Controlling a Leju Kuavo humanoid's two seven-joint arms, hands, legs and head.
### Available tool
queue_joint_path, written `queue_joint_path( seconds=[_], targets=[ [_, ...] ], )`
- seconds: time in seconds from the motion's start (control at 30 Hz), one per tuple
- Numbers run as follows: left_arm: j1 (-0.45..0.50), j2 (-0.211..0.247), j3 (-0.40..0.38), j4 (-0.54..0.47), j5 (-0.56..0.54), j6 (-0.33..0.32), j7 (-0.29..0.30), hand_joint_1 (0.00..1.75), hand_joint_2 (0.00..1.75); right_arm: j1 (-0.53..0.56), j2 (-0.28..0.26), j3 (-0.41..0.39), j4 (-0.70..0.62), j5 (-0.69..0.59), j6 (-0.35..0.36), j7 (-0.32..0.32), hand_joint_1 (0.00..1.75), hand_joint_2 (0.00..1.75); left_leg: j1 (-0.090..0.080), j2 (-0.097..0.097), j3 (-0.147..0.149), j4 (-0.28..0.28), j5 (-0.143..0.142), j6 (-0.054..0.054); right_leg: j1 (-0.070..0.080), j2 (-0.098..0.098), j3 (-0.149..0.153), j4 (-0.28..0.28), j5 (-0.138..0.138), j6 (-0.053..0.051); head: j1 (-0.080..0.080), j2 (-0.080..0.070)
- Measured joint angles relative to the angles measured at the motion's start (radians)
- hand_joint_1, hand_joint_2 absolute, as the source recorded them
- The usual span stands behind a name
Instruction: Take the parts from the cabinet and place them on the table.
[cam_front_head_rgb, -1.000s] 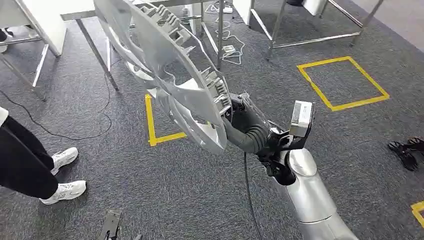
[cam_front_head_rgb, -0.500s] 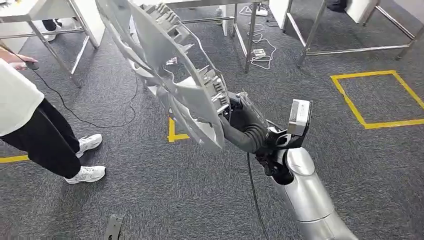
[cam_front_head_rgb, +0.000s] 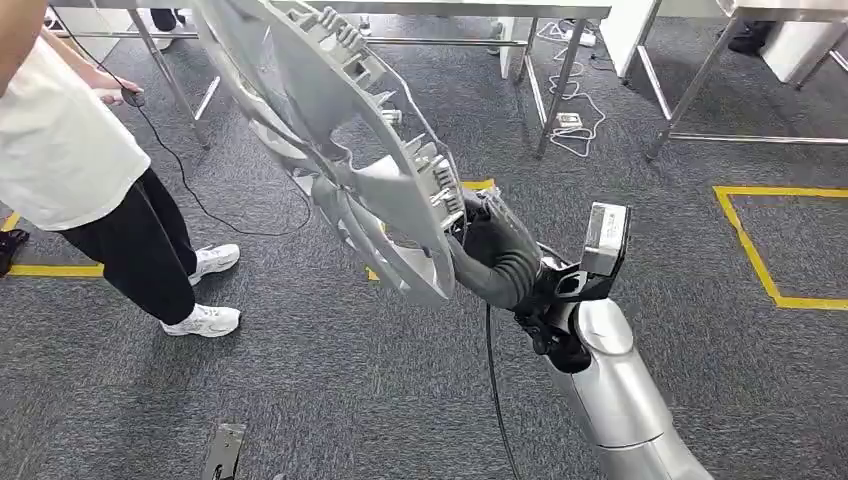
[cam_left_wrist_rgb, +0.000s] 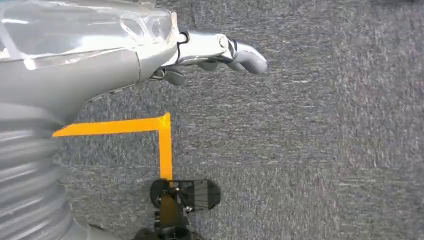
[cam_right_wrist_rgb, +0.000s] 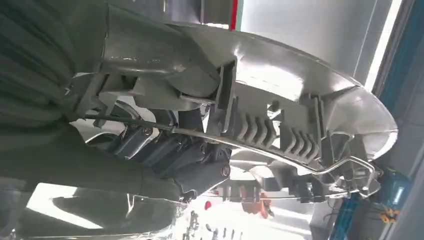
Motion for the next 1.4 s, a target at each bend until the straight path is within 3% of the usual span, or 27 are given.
queue_joint_path(
  seconds=[0.03, 0.07, 0.13, 0.17, 0.2, 0.23, 0.27, 0.5, 0.57, 0.73, 0.87, 1.4],
  targets=[
    [0.000, 0.000, -0.001, 0.000, 0.000, 0.000, 0.000, 0.00, 1.75, 0.002, -0.002, 0.000, 0.000, 0.000, 0.000, 0.000, 1.75, 1.75, 0.001, -0.009, 0.001, 0.000, -0.001, -0.001, -0.003, 0.000, 0.001, -0.023, 0.021, 0.011, 0.000, 0.000],
    [0.000, -0.001, -0.002, 0.000, 0.000, 0.000, 0.000, 0.00, 1.75, 0.002, -0.004, 0.000, 0.000, 0.000, -0.001, 0.000, 1.75, 1.75, 0.003, -0.016, 0.002, 0.002, -0.003, -0.004, -0.007, 0.000, 0.024, -0.084, 0.055, 0.023, 0.000, 0.000],
    [0.000, -0.002, -0.005, 0.000, 0.000, 0.000, 0.000, 0.00, 1.75, 0.001, -0.005, -0.001, 0.000, -0.008, -0.001, 0.000, 1.75, 1.75, 0.006, -0.030, 0.003, 0.011, -0.011, -0.016, -0.017, 0.001, 0.109, -0.279, 0.140, 0.043, 0.000, 0.000],
    [0.000, -0.002, -0.006, 0.000, 0.000, 0.001, 0.001, 0.00, 1.75, 0.000, -0.005, -0.001, 0.001, -0.014, -0.001, 0.000, 1.75, 1.75, 0.000, -0.033, 0.001, 0.018, -0.016, -0.024, -0.014, 0.002, 0.123, -0.311, 0.147, 0.036, 0.001, 0.000],
    [0.000, 0.000, -0.006, 0.000, 0.000, 0.001, 0.003, 0.00, 1.75, 0.000, -0.005, -0.002, 0.001, -0.021, -0.001, 0.001, 1.75, 1.75, -0.002, -0.036, -0.001, 0.022, -0.020, -0.029, -0.016, 0.003, 0.130, -0.318, 0.152, 0.020, 0.001, 0.000],
    [0.002, 0.002, -0.006, 0.000, 0.000, 0.001, 0.004, 0.00, 1.75, 0.000, -0.005, -0.002, 0.001, -0.025, -0.001, 0.002, 1.75, 1.75, -0.002, -0.036, -0.003, 0.025, -0.024, -0.022, -0.018, 0.003, 0.131, -0.319, 0.156, 0.014, 0.001, 0.000],
    [0.004, 0.003, -0.006, 0.000, 0.000, 0.002, 0.005, 0.00, 1.75, 0.000, -0.005, -0.002, 0.002, -0.028, -0.001, 0.002, 1.75, 1.75, -0.002, -0.035, -0.002, 0.025, -0.020, -0.010, -0.015, 0.004, 0.132, -0.319, 0.155, 0.014, 0.001, 0.000],
    [0.004, 0.006, -0.016, 0.000, 0.010, 0.001, 0.010, 0.00, 1.75, 0.001, -0.005, -0.003, 0.004, -0.033, -0.002, 0.003, 1.75, 1.75, -0.001, -0.025, 0.008, 0.012, -0.021, -0.009, -0.011, 0.014, 0.132, -0.319, 0.155, 0.007, 0.000, 0.000],
    [0.005, 0.006, -0.019, 0.000, 0.012, 0.001, 0.011, 0.00, 1.75, 0.001, -0.005, -0.002, 0.004, -0.034, -0.002, 0.003, 1.75, 1.75, 0.000, -0.025, 0.008, 0.012, -0.021, -0.011, -0.008, 0.014, 0.132, -0.319, 0.153, -0.002, 0.000, 0.000],
    [0.005, 0.006, -0.021, 0.000, 0.025, 0.000, 0.011, 0.00, 1.75, 0.000, -0.005, -0.002, 0.007, -0.049, -0.002, 0.033, 1.75, 1.75, 0.004, -0.024, 0.008, 0.011, -0.022, -0.034, -0.006, 0.014, 0.132, -0.318, 0.153, -0.002, 0.000, 0.000],
    [0.004, 0.006, -0.023, 0.002, 0.032, 0.000, 0.011, 0.00, 1.75, 0.000, -0.005, 0.003, 0.013, -0.054, -0.003, 0.047, 1.75, 1.75, 0.003, -0.024, 0.008, 0.011, -0.021, -0.039, -0.006, 0.014, 0.132, -0.318, 0.153, -0.002, 0.001, 0.000],
    [0.005, 0.011, -0.043, 0.007, 0.075, 0.003, 0.012, 0.00, 1.75, -0.001, -0.005, 0.003, 0.014, -0.056, -0.014, 0.032, 1.75, 1.75, -0.003, -0.025, 0.007, 0.011, -0.022, -0.039, -0.012, 0.014, 0.133, -0.319, 0.153, -0.002, 0.001, 0.000]
  ],
)
